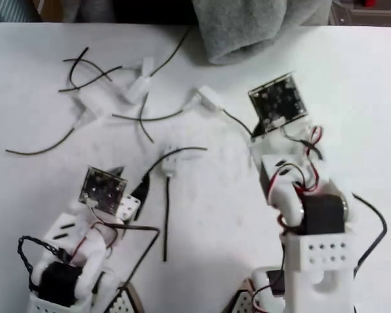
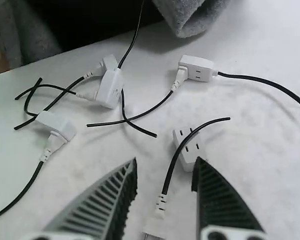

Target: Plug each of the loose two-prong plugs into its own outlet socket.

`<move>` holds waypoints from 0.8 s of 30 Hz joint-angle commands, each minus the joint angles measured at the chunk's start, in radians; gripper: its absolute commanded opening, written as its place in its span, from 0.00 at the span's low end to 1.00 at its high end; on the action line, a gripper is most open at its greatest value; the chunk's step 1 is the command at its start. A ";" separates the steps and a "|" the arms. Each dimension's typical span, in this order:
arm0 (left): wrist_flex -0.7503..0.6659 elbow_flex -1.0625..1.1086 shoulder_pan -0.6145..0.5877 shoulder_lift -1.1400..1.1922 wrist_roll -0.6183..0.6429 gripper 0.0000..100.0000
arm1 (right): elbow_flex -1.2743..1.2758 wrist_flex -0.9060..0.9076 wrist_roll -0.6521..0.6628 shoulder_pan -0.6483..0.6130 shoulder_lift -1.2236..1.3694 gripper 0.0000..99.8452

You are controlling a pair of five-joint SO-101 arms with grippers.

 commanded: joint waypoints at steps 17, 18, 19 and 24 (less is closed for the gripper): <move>0.192 -0.704 -0.050 1.291 -0.063 0.22 | 0.710 -0.423 -0.104 0.070 -0.004 0.02; 0.195 -0.721 -0.050 1.345 -0.075 0.22 | 0.727 -0.437 -0.103 0.070 -0.004 0.02; 0.195 -0.735 -0.051 1.395 -0.084 0.22 | 0.740 -0.446 -0.103 0.070 -0.005 0.02; 0.161 -0.761 -0.074 1.577 -0.126 0.22 | 0.753 -0.447 -0.107 0.070 -0.008 0.02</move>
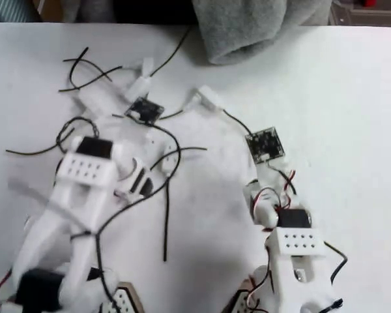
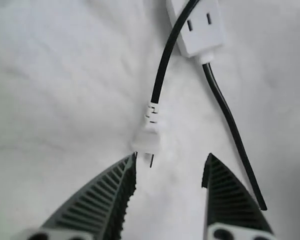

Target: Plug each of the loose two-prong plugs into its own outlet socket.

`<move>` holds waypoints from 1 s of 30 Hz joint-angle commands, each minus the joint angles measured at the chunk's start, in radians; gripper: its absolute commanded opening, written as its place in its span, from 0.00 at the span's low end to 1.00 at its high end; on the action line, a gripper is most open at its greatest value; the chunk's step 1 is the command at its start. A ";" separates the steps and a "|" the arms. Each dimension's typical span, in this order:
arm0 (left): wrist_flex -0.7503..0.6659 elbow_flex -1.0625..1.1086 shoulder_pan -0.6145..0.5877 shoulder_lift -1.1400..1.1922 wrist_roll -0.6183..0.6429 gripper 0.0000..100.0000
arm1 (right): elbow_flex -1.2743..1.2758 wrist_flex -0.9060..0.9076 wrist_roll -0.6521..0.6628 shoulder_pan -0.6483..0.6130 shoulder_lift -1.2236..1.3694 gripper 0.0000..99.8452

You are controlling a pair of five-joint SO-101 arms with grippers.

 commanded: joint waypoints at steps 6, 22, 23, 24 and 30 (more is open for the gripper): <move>-0.130 -0.049 -0.171 0.196 -0.221 0.22 | -0.002 -0.021 -0.005 0.004 -0.005 0.02; -0.173 -0.049 -0.030 0.282 -0.264 0.22 | -0.002 -0.022 -0.005 0.004 -0.005 0.02; -0.173 -0.049 -0.033 0.283 -0.264 0.22 | -0.002 -0.022 -0.005 0.004 -0.005 0.02; -0.173 -0.049 -0.035 0.283 -0.265 0.22 | -0.002 -0.022 -0.005 0.004 -0.005 0.02; -0.175 -0.044 -0.096 0.285 -0.359 0.22 | -0.002 -0.022 -0.005 0.004 -0.005 0.02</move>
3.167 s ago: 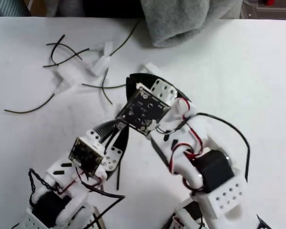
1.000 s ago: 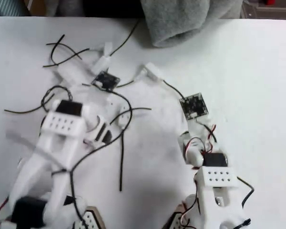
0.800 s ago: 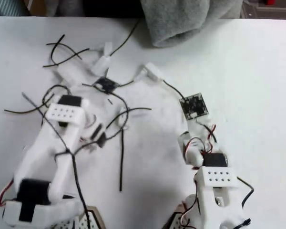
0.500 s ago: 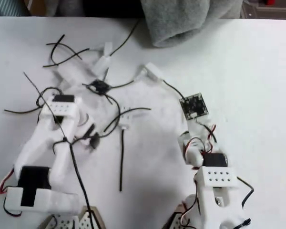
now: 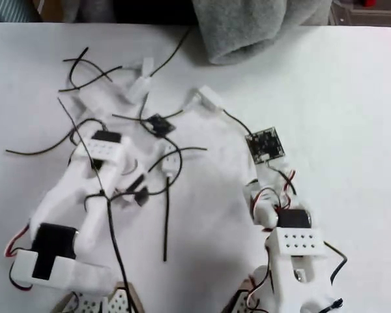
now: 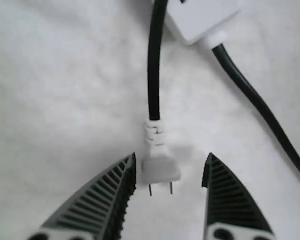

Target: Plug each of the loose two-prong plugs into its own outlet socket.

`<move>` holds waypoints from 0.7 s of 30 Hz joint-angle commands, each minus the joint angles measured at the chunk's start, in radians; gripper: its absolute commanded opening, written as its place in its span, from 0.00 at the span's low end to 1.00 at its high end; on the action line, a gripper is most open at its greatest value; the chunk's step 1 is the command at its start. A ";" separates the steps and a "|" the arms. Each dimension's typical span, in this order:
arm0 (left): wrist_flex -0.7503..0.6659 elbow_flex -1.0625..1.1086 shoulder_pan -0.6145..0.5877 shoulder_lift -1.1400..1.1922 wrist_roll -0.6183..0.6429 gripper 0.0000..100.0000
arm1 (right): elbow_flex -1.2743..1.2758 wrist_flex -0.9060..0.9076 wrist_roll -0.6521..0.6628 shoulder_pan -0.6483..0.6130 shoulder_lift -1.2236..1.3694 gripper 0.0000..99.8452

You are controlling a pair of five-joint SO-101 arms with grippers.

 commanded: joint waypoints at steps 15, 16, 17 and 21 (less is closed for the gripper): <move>0.118 -0.259 -0.039 0.240 -0.043 0.22 | -0.003 -0.018 -0.005 0.004 -0.005 0.02; 0.124 -0.270 -0.039 0.251 -0.043 0.22 | -0.003 -0.018 -0.005 0.004 -0.005 0.02; 0.124 -0.273 -0.039 0.255 -0.041 0.21 | -0.003 -0.018 -0.005 0.004 -0.005 0.02; 0.123 -0.272 -0.038 0.255 -0.048 0.13 | 0.000 -0.018 -0.005 0.004 -0.005 0.02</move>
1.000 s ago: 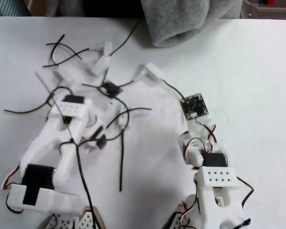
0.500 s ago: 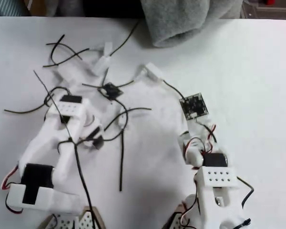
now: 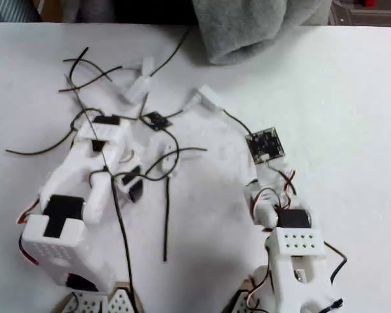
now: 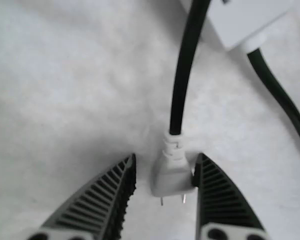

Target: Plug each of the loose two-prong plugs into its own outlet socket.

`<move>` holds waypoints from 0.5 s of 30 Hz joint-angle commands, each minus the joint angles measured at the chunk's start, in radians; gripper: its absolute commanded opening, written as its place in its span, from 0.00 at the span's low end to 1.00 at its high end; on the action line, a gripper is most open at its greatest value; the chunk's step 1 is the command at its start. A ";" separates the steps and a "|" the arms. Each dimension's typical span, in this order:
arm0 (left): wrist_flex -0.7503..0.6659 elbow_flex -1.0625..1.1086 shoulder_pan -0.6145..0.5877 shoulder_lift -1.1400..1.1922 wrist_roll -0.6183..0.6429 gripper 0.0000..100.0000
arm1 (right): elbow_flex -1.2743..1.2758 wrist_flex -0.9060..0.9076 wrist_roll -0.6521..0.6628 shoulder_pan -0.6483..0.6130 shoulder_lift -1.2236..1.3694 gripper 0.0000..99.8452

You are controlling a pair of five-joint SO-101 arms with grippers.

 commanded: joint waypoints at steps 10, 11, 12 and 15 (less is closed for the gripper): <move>0.008 -0.005 0.050 -0.004 -0.003 0.02 | 0.017 -0.038 -0.005 -0.024 -0.012 0.02; 0.008 -0.003 0.050 -0.004 -0.002 0.02 | 0.017 -0.038 -0.005 -0.024 -0.012 0.02; 0.008 -0.005 0.050 -0.004 0.000 0.02 | 0.017 -0.038 -0.005 -0.024 -0.012 0.02; 0.008 -0.012 0.061 -0.007 0.002 0.02 | 0.017 -0.038 -0.005 -0.024 -0.010 0.02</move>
